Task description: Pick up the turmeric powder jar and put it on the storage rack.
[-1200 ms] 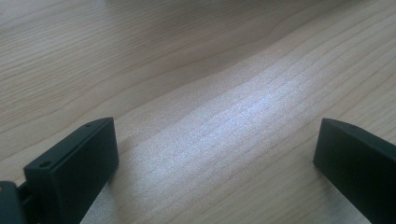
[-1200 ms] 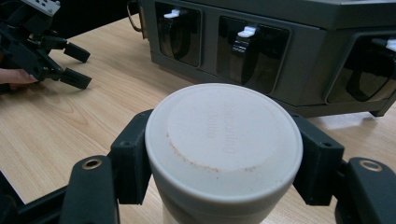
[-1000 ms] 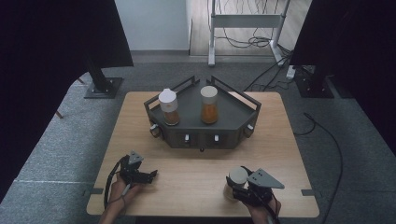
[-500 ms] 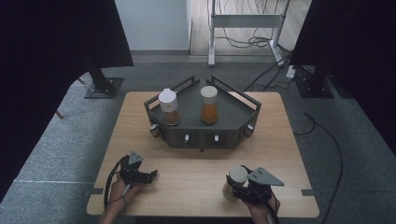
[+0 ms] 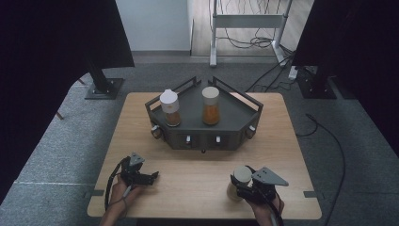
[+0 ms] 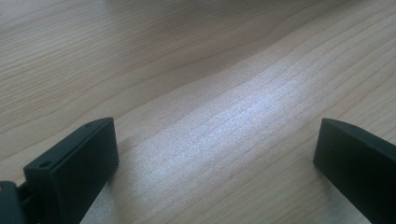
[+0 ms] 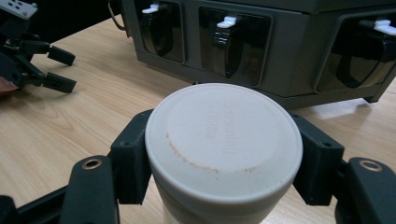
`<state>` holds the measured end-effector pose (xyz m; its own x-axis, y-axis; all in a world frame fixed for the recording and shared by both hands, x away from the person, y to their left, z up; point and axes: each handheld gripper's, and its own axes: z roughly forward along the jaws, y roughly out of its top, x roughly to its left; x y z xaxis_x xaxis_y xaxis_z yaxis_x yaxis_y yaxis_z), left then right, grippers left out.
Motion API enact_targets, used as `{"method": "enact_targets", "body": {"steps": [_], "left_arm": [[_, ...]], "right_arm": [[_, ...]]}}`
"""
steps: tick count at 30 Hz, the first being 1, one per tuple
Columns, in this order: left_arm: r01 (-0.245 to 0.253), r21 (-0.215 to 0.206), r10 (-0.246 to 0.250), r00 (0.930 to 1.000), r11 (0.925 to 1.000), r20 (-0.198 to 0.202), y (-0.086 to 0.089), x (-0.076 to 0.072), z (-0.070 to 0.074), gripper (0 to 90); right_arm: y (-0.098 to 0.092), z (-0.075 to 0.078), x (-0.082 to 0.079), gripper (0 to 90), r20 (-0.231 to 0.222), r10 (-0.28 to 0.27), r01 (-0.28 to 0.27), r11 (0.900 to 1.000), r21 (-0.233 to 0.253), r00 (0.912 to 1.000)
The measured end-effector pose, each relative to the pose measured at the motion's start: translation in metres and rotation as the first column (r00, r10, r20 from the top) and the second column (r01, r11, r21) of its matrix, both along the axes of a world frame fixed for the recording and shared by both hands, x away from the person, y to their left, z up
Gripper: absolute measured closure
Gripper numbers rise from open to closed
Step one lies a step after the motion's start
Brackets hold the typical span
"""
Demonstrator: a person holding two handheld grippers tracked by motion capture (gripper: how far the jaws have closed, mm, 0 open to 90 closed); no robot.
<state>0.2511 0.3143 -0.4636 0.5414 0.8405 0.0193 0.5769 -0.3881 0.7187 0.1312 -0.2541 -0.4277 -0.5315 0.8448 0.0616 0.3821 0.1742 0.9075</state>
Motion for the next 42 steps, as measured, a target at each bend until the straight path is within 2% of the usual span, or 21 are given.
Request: {"method": "enact_targets", "body": {"steps": [9,19,34,42], "left_arm": [[0.0,-0.001,0.0,1.0,1.0,0.0,0.0,0.0,0.0,0.0],[0.0,-0.002,0.0,1.0,1.0,0.001,0.0,0.0,0.0,0.0],[0.002,-0.001,-0.002,1.0,1.0,0.0,0.0,0.001,0.0,0.0],[0.003,-0.002,-0.003,1.0,1.0,0.0,0.0,0.001,0.0,0.0]], "right_arm": [[0.0,0.009,0.004,33.3,0.026,-0.006,0.007,1.0,-0.004,0.9996],[0.006,0.031,0.014,33.3,0.066,-0.005,0.006,1.0,-0.022,0.9978],[0.008,0.059,0.034,33.4,0.097,-0.001,0.001,1.0,-0.007,0.9953],[0.004,0.075,0.046,33.4,0.095,-0.011,0.011,1.0,0.005,0.9954]]}}
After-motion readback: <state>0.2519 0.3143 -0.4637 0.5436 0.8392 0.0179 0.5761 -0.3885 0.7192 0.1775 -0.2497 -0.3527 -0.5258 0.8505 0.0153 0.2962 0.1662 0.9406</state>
